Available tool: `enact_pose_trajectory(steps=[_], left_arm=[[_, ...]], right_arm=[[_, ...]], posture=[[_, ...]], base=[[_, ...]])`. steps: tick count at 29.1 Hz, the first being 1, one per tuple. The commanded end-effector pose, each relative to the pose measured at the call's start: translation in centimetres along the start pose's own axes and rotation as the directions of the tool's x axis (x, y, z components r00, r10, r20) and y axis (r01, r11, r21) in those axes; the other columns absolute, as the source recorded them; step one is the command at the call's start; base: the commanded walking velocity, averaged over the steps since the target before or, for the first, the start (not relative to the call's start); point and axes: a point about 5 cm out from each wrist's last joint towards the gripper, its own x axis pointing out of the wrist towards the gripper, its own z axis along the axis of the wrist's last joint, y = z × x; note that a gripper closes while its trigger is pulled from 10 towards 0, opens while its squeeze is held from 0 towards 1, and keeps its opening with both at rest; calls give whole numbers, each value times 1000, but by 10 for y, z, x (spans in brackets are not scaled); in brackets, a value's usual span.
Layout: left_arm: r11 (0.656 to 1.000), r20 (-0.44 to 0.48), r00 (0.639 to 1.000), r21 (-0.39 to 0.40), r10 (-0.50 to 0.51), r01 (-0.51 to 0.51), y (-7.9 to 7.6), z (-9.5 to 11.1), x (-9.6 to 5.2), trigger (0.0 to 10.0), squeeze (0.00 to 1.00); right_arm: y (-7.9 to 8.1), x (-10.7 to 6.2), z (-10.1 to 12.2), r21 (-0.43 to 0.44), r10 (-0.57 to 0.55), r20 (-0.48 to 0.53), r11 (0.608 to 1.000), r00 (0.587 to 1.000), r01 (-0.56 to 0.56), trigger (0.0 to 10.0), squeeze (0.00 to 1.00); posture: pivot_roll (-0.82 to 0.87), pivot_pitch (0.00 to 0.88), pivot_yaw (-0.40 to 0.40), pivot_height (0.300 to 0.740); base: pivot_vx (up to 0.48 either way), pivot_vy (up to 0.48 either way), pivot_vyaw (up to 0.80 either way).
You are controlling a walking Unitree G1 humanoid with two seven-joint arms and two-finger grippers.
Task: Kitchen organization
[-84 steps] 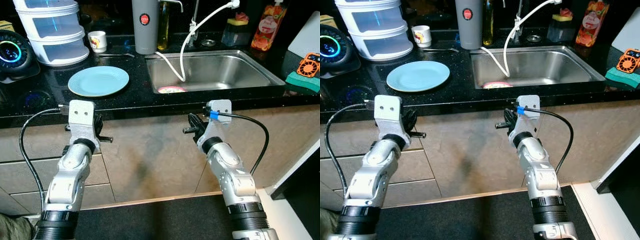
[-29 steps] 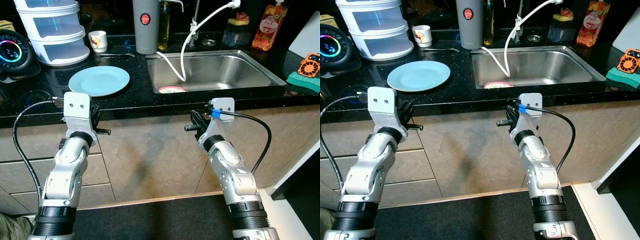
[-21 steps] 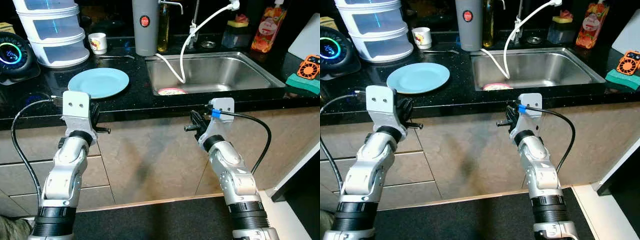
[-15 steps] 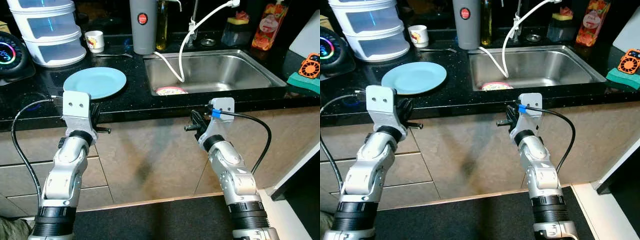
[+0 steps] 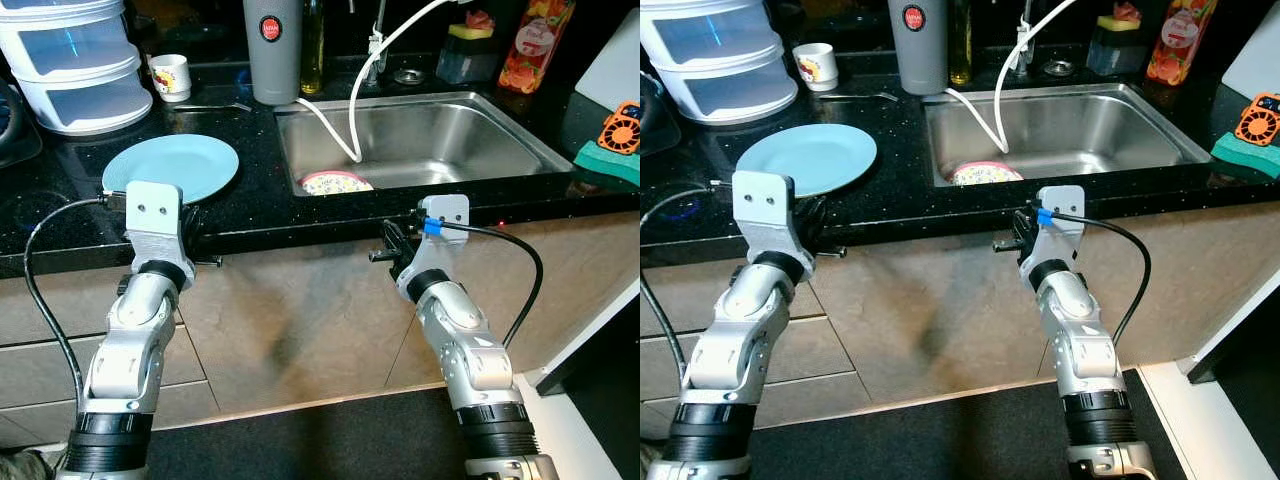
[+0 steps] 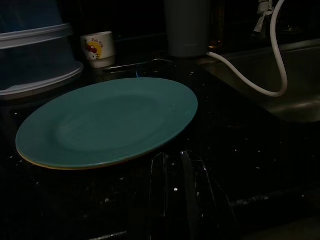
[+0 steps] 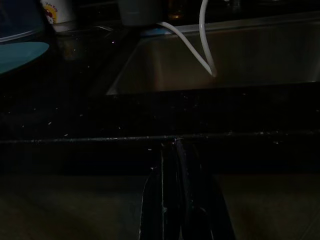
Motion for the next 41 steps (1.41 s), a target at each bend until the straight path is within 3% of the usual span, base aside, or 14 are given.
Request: enact_pose_trajectory(steps=[1, 35, 41], left_arm=[[1000, 23, 1000, 8, 3, -3, 3, 3, -2, 10000, 0], [1000, 30, 1000, 7, -10, 10, 1, 5, -1, 10000, 0], [1000, 9, 1000, 5, -2, 2, 1, 2, -1, 10000, 0]], right_arm=[[3, 1, 0, 2, 13, 3, 1000, 1000, -13, 10000, 0], [2, 0, -2, 3, 10, -3, 1000, 1000, -10, 10000, 0], [2, 0, -3, 2, 10, -7, 1000, 1000, -10, 10000, 0]], posture=[[-55, 99, 11, 740], [-54, 103, 13, 740], [-54, 104, 14, 740]], base=[[349, 0, 0], [384, 0, 0], [47, 0, 0]])
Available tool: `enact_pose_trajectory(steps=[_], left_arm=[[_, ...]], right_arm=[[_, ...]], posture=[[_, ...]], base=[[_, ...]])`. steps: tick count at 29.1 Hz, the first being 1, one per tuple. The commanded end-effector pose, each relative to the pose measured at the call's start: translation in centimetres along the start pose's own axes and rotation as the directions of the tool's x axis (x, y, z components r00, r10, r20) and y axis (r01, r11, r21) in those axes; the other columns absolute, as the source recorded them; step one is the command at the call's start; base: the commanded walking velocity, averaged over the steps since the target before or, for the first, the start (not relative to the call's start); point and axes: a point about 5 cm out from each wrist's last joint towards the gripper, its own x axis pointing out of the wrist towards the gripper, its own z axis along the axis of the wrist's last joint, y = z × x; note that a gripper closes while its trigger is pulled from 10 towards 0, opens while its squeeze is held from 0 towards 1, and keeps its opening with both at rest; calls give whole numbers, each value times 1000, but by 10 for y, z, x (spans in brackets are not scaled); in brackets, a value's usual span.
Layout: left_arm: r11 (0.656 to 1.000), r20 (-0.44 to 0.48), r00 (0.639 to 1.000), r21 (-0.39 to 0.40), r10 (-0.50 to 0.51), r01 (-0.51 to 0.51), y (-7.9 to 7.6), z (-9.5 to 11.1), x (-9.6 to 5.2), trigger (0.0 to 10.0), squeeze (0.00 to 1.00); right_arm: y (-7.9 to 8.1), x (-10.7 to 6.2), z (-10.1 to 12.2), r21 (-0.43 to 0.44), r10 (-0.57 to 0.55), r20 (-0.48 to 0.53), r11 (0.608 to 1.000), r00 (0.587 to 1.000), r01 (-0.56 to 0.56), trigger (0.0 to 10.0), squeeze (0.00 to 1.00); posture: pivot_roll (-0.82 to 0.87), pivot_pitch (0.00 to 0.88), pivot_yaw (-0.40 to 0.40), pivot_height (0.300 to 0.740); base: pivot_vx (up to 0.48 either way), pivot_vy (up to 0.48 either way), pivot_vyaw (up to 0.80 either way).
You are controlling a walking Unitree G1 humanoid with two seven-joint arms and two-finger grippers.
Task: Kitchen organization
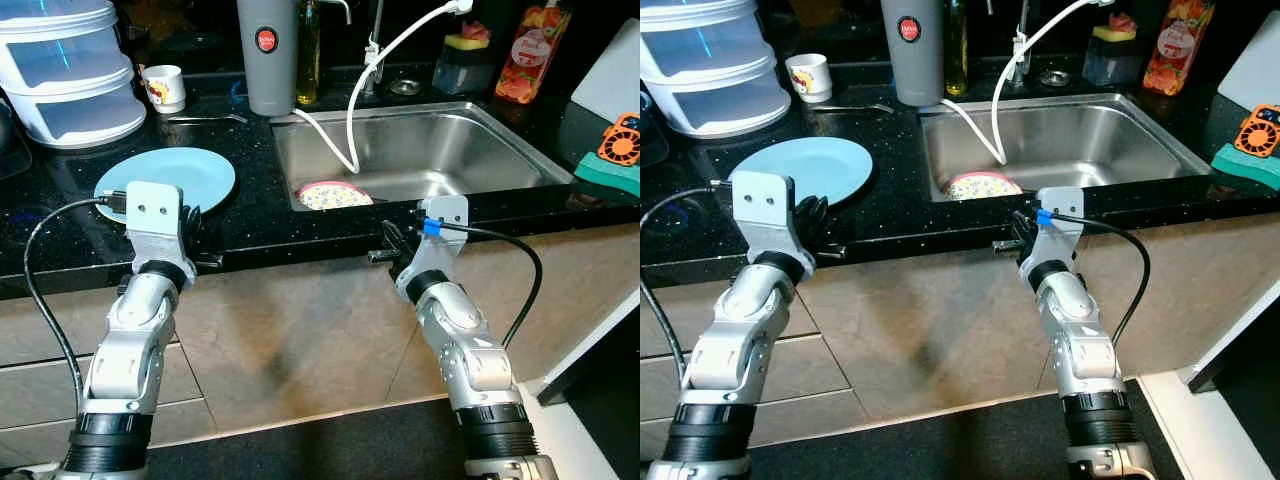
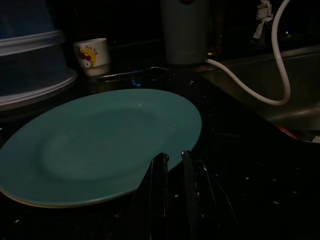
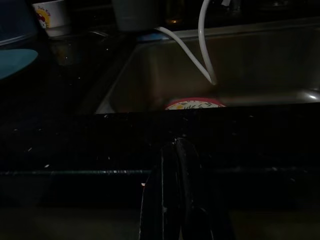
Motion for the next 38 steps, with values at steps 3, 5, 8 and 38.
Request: enact_pose_trajectory(steps=[3, 5, 8, 38], left_arm=[[1000, -3, 1000, 4, 9, -9, 2, 0, -1, 10000, 0], [1000, -4, 1000, 4, 10, -10, 2, 0, -1, 10000, 0], [1000, -5, 1000, 4, 10, -10, 2, 0, -1, 10000, 0], [996, -151, 985, -57, -78, 70, -16, -34, -9, 10000, 0]], right_arm=[[2, -1, -3, 1, 8, -8, 1000, 1000, -8, 10000, 0], [2, -1, -3, 1, 8, -8, 1000, 1000, -8, 10000, 0], [2, 0, -3, 1, 8, -9, 1000, 1000, -8, 10000, 0], [-3, -14, -46, 36, 15, -200, 999, 980, -8, 10000, 0]], posture=[[-54, 106, 13, 740], [-54, 106, 13, 740], [-54, 106, 13, 740], [-57, 91, 11, 740]], base=[[0, 0, 0], [0, 0, 0], [0, 0, 0], [0, 0, 0]])
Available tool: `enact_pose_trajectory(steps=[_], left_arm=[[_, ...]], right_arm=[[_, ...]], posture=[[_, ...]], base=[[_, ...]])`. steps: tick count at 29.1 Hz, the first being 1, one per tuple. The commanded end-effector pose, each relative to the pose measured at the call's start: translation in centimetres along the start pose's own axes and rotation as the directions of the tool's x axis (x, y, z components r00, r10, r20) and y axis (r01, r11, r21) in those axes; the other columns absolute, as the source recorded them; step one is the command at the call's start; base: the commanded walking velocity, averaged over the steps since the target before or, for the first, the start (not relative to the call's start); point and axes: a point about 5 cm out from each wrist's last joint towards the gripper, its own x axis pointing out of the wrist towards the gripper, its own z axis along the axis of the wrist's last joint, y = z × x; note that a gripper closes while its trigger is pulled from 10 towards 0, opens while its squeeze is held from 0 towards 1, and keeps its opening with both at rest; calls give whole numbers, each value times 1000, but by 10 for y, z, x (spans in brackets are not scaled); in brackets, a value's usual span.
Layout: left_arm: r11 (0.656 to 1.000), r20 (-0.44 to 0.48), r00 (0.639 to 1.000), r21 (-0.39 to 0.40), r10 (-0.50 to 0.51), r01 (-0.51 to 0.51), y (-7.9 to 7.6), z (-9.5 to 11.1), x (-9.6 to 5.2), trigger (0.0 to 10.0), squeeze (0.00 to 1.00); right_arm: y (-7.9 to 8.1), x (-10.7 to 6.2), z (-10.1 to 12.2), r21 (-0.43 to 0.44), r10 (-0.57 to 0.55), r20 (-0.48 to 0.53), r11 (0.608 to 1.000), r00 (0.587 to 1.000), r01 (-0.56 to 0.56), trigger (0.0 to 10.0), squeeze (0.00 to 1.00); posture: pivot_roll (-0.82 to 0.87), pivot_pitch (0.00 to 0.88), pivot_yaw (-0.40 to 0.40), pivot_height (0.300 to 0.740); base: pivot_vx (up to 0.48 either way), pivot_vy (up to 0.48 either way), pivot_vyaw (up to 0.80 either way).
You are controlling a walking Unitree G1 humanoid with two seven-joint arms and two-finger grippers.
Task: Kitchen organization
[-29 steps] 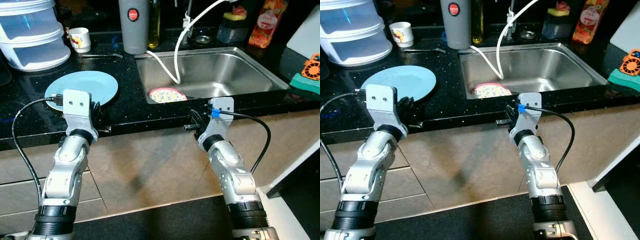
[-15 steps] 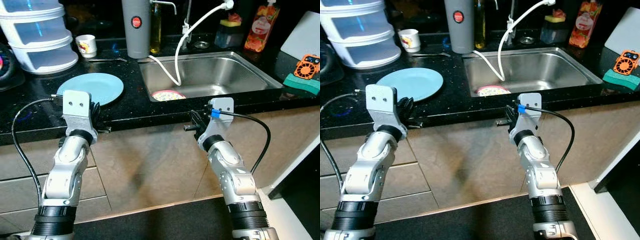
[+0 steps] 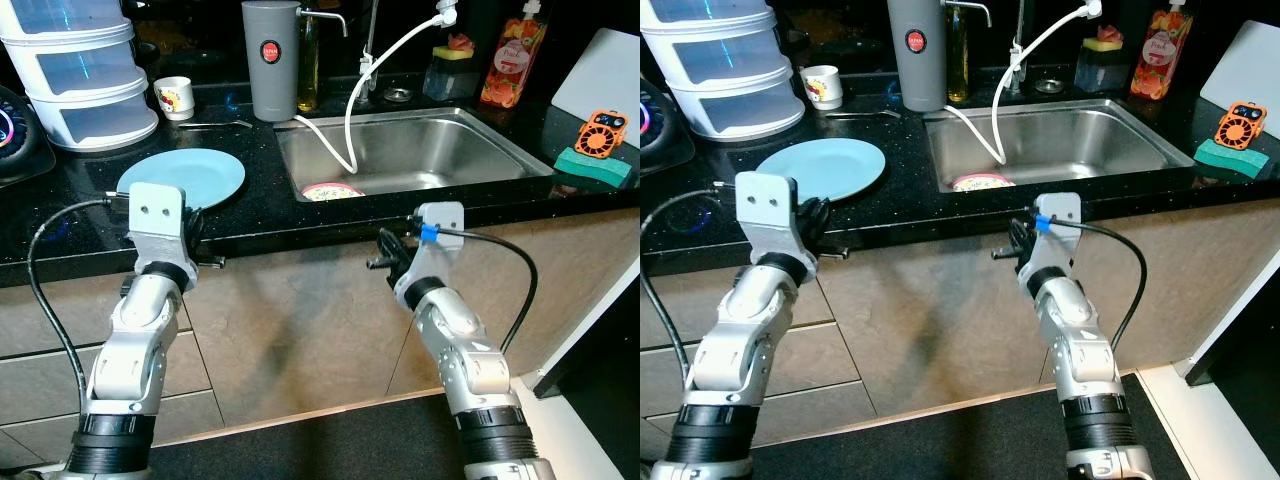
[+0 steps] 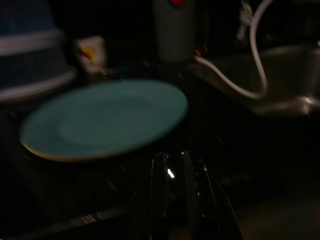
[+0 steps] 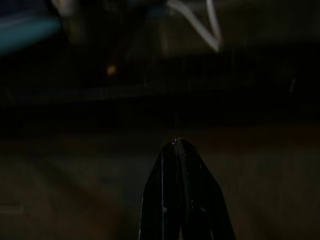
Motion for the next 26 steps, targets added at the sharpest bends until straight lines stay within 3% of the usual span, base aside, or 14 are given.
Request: enact_pose_trajectory(steps=[1, 4, 6, 8, 12, 13, 15, 16, 17, 19, 21, 24, 25, 26], left_arm=[[998, -109, 993, -40, -51, 47, -8, -25, -5, 10000, 0], [995, -169, 982, -63, -81, 71, -13, -40, -10, 10000, 0], [989, -363, 920, -60, -151, 138, -26, -86, -29, 10000, 0], [989, -363, 920, -60, -151, 138, -26, -86, -29, 10000, 0], [978, -617, 760, -90, -203, 189, -38, -165, -79, 10000, 0], [978, -617, 760, -90, -203, 189, -38, -165, -79, 10000, 0], [989, -707, 691, -96, -147, 113, -34, -197, -102, 10000, 0], [989, -707, 691, -96, -147, 113, -34, -197, -102, 10000, 0], [992, -735, 665, -92, -129, 91, -32, -207, -111, 10000, 0], [992, -735, 665, -92, -129, 91, -32, -207, -111, 10000, 0], [993, -764, 635, -111, -117, 50, -32, -220, -127, 10000, 0], [991, -781, 614, -134, -116, 17, -33, -228, -138, 10000, 0], [994, -814, 572, -110, -99, 16, -34, -241, -153, 10000, 0], [995, -822, 561, -101, -97, 24, -35, -244, -156, 10000, 0]], right_arm=[[-1, -5, -24, -11, 11, -114, 1000, 993, -13, 10000, 0], [-2, -10, -42, -25, 15, -192, 999, 981, -20, 10000, 0], [-8, -31, -91, -30, 10, -377, 999, 926, -23, 10000, 0], [-8, -31, -91, -30, 10, -377, 999, 926, -23, 10000, 0], [-24, -79, -163, -36, -68, -612, 998, 788, 58, 10000, 0], [-24, -79, -163, -36, -68, -612, 998, 788, 58, 10000, 0], [-33, -100, -185, -26, -134, -681, 987, 720, 159, 10000, 0], [-33, -100, -185, -26, -134, -681, 987, 720, 159, 10000, 0], [-35, -108, -193, -23, -156, -705, 980, 692, 198, 10000, 0], [-35, -108, -193, -23, -156, -705, 980, 692, 198, 10000, 0], [-38, -121, -204, -14, -182, -737, 967, 652, 254, 10000, 0], [-38, -125, -208, -12, -189, -744, 963, 641, 269, 10000, 0], [-37, -129, -213, -21, -195, -752, 962, 630, 273, 10000, 0], [-36, -129, -213, -25, -196, -752, 963, 629, 270, 10000, 0]], posture=[[-58, 89, 12, 740], [-58, 89, 12, 740], [-62, 82, 14, 740], [-62, 82, 14, 740], [-59, 84, 14, 740], [-59, 84, 14, 740], [-58, 87, 19, 740], [-58, 87, 19, 740], [-62, 88, 23, 740], [-62, 88, 23, 740], [-56, 84, 21, 740], [-50, 83, 16, 740], [-53, 85, 14, 740], [-53, 85, 14, 740]], base=[[0, 0, 0], [0, 0, 0], [0, 0, 0], [0, 0, 0], [0, 0, 0], [0, 0, 0], [0, 0, 0], [0, 0, 0], [0, 0, 0], [0, 0, 0], [0, 0, 0], [0, 0, 0], [0, 0, 0], [0, 0, 0]])
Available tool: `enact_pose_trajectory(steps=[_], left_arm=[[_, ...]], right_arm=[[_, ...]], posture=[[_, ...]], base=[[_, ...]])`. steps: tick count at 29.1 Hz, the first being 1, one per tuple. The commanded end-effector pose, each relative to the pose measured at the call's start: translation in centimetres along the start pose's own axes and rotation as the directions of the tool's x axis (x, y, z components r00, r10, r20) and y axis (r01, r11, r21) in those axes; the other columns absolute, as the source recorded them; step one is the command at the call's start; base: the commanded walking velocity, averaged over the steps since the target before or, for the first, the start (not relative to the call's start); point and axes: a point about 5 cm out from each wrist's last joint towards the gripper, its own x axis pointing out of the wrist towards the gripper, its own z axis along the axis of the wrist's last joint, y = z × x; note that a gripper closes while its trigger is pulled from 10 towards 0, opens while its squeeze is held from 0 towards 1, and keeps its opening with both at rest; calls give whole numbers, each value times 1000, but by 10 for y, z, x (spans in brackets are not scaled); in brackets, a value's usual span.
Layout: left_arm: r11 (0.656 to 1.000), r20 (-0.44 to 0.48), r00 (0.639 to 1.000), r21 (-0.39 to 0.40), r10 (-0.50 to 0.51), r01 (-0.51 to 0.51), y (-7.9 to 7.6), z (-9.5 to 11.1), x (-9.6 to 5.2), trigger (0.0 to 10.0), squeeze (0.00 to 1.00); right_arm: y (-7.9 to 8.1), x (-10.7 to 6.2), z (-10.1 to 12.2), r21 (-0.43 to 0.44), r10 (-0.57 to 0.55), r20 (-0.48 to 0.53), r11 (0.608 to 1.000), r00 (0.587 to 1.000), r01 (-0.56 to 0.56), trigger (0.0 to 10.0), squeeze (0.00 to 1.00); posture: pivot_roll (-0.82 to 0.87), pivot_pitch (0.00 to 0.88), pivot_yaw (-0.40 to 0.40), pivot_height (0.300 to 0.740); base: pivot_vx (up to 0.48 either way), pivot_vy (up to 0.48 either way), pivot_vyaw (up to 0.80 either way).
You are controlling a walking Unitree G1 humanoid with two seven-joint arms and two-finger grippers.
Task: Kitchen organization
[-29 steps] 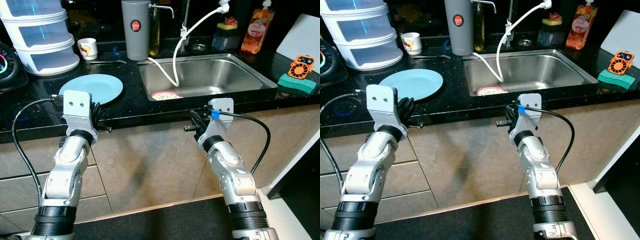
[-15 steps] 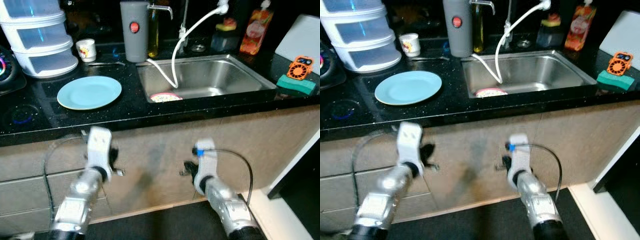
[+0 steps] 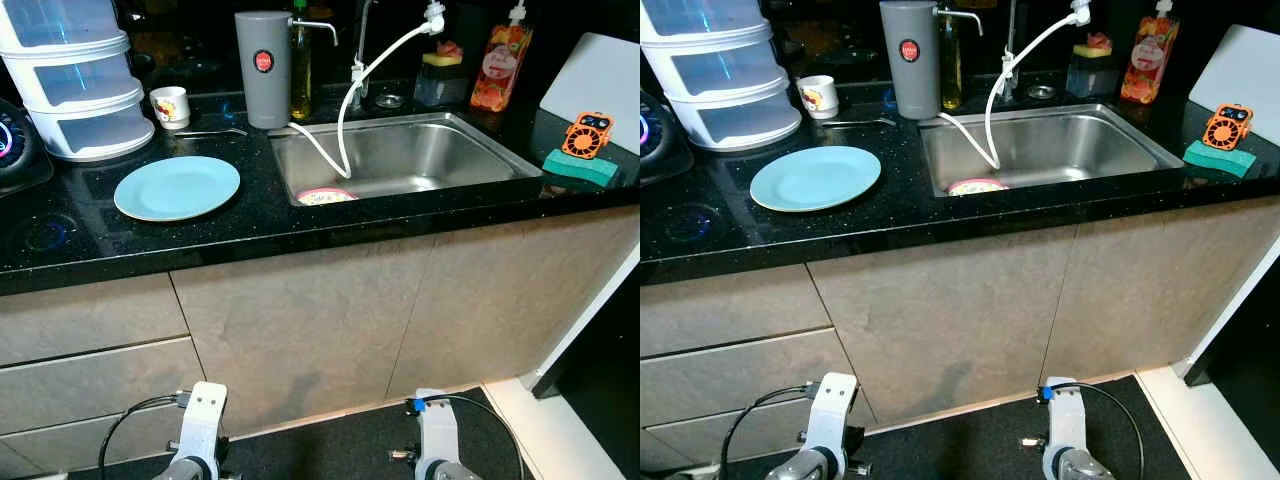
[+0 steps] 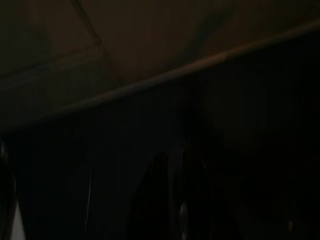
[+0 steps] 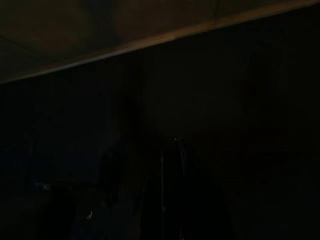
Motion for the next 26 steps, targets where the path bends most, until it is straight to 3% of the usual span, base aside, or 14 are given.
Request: enact_pose_trajectory(steps=[1, 7, 9, 16, 20, 26], left_arm=[[1000, -50, 999, -5, 8, -8, -3, -18, -1, 10000, 0], [996, -16, 1000, -85, 18, -19, -2, -15, 2, 10000, 0], [989, 1, 1000, -144, 11, -10, 1, -10, 3, 10000, 0], [991, 24, 999, -126, 47, -44, 4, -12, 3, 10000, 0], [992, -37, 999, -122, 28, -33, 1, -25, 2, 10000, 0], [999, -26, 1000, -47, 0, -2, -4, -24, 4, 10000, 0]], right_arm=[[3, 1, -5, 10, -2, -5, 1000, 1000, 2, 10000, 0], [3, 2, -5, 10, -4, -8, 1000, 1000, 4, 10000, 0], [6, 3, -5, -5, 14, -11, 1000, 1000, -14, 10000, 0], [6, 3, -6, 1, 15, -6, 1000, 1000, -15, 10000, 0], [2, 2, -11, 17, -9, -21, 1000, 1000, 10, 10000, 0], [-2, 1, -19, 35, -26, -44, 999, 999, 28, 10000, 0]], posture=[[-53, 85, 14, 740], [-59, 86, 19, 740], [-58, 86, 15, 740], [-59, 83, 14, 740], [-62, 76, 12, 740], [-70, 73, 17, 740]], base=[[0, 0, 0], [0, 0, 0], [0, 0, 0], [0, 0, 0], [0, 0, 0], [0, 0, 0]])
